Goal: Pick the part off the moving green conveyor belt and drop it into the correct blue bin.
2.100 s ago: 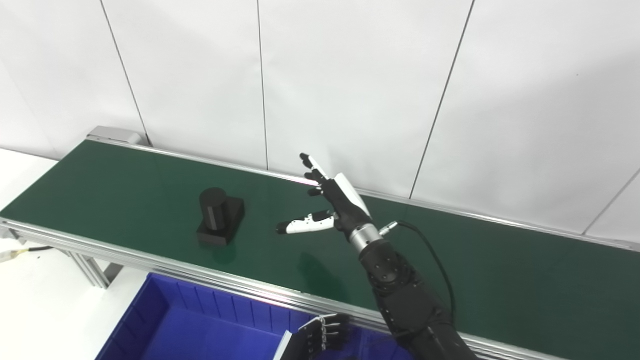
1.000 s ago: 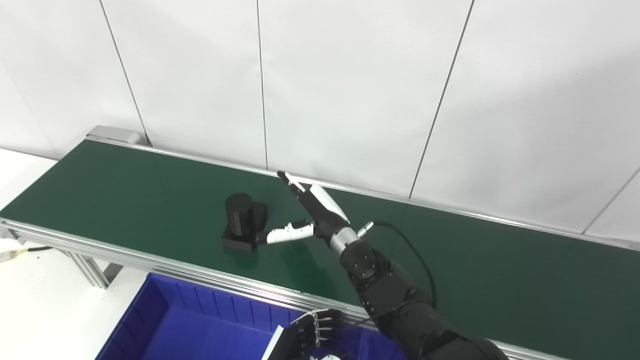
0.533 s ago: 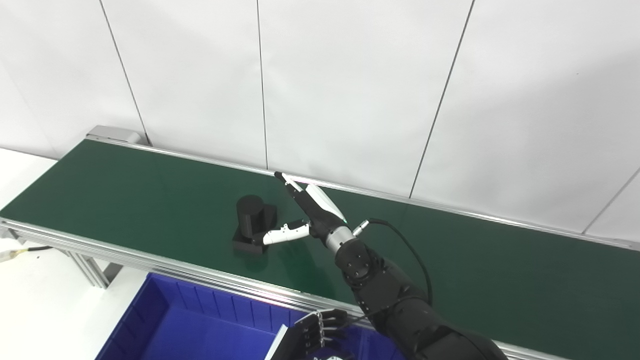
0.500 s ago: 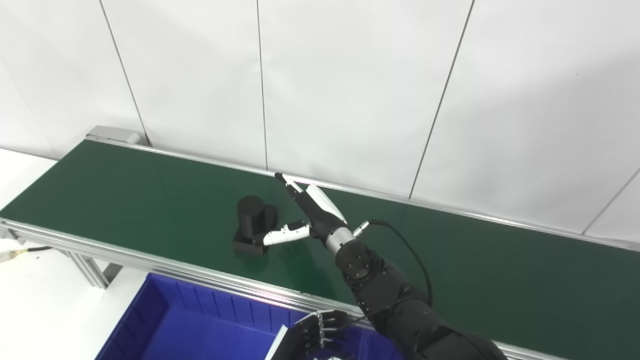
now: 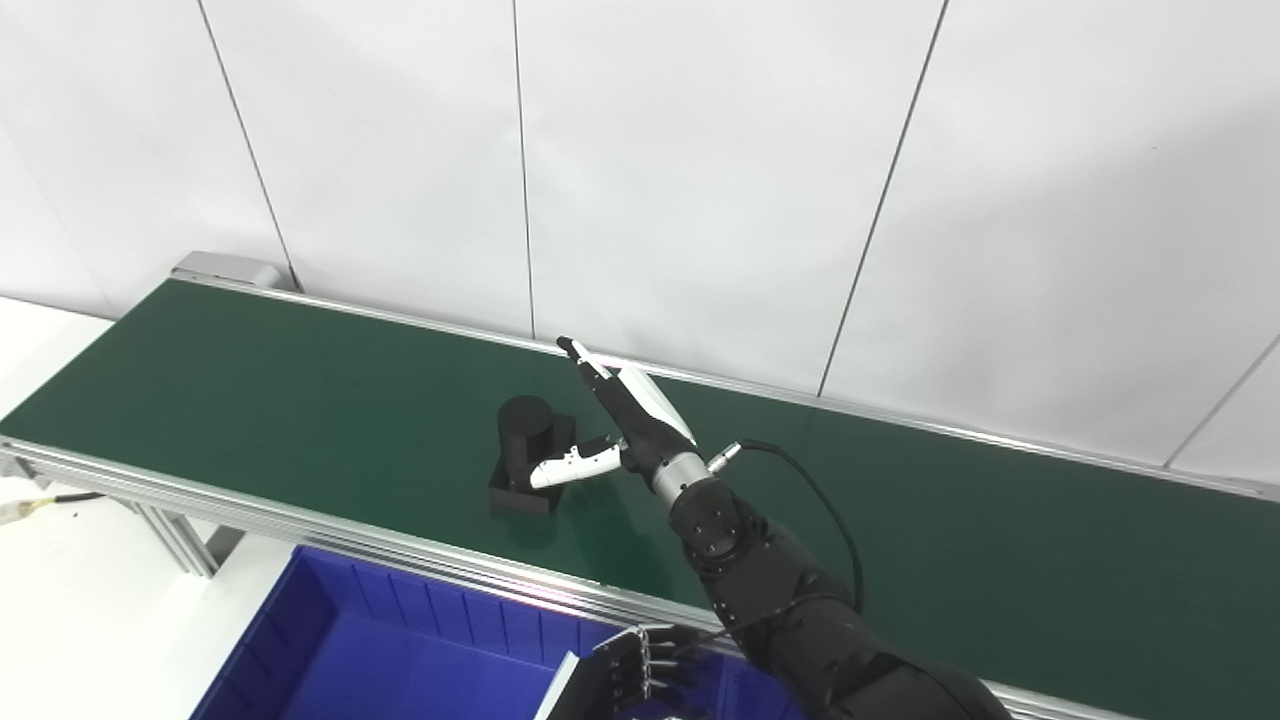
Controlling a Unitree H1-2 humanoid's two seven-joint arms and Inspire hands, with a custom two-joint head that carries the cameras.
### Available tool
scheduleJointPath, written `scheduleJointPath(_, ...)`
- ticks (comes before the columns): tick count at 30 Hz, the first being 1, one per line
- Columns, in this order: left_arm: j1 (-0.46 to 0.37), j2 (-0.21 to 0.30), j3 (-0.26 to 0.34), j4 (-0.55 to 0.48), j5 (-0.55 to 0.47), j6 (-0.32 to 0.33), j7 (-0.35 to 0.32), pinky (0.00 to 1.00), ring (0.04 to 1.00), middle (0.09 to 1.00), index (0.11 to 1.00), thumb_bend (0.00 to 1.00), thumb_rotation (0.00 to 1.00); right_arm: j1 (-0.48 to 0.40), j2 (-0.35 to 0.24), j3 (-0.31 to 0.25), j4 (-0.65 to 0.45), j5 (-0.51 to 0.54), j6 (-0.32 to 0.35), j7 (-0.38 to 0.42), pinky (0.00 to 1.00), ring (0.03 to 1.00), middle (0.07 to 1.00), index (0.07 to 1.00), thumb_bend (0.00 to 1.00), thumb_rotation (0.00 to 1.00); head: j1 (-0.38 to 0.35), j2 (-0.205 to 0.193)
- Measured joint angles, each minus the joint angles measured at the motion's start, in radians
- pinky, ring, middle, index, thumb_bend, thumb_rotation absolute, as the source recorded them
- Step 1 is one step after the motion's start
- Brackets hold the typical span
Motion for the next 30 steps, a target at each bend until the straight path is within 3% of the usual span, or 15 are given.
scheduleJointPath(1,0.0,0.001,0.0,0.0,0.0,0.0,0.0,0.54,0.624,0.676,0.69,0.6,0.0,0.0,0.0,-0.001,0.002,0.0,0.0,-0.003,0.82,0.887,0.911,1.0,0.89,0.24,0.0,0.0)
scheduleJointPath(5,0.0,0.004,0.0,0.003,-0.002,0.0,-0.001,0.56,0.626,0.672,0.686,0.59,0.0,0.001,0.001,-0.012,0.021,0.006,0.0,-0.023,0.76,0.886,0.923,0.997,0.86,0.15,0.0,0.003)
scheduleJointPath(14,0.0,0.013,-0.013,0.003,0.017,0.0,0.008,0.61,0.653,0.68,0.682,0.59,0.0,0.013,0.001,-0.024,0.023,0.012,0.001,-0.036,0.77,0.916,0.938,0.98,0.83,0.01,0.006,0.003)
scheduleJointPath(21,0.0,0.019,-0.015,0.001,0.016,0.0,0.016,0.63,0.655,0.675,0.674,0.56,0.0,0.023,0.001,-0.044,0.03,0.033,0.015,-0.037,0.78,0.906,0.92,0.976,0.79,0.0,0.009,0.008)
scheduleJointPath(30,0.0,0.022,-0.041,0.001,0.02,0.0,0.045,0.64,0.66,0.676,0.676,0.56,0.0,0.047,0.001,-0.043,0.032,0.035,0.017,-0.048,0.77,0.903,0.918,0.965,0.81,0.0,0.012,0.009)
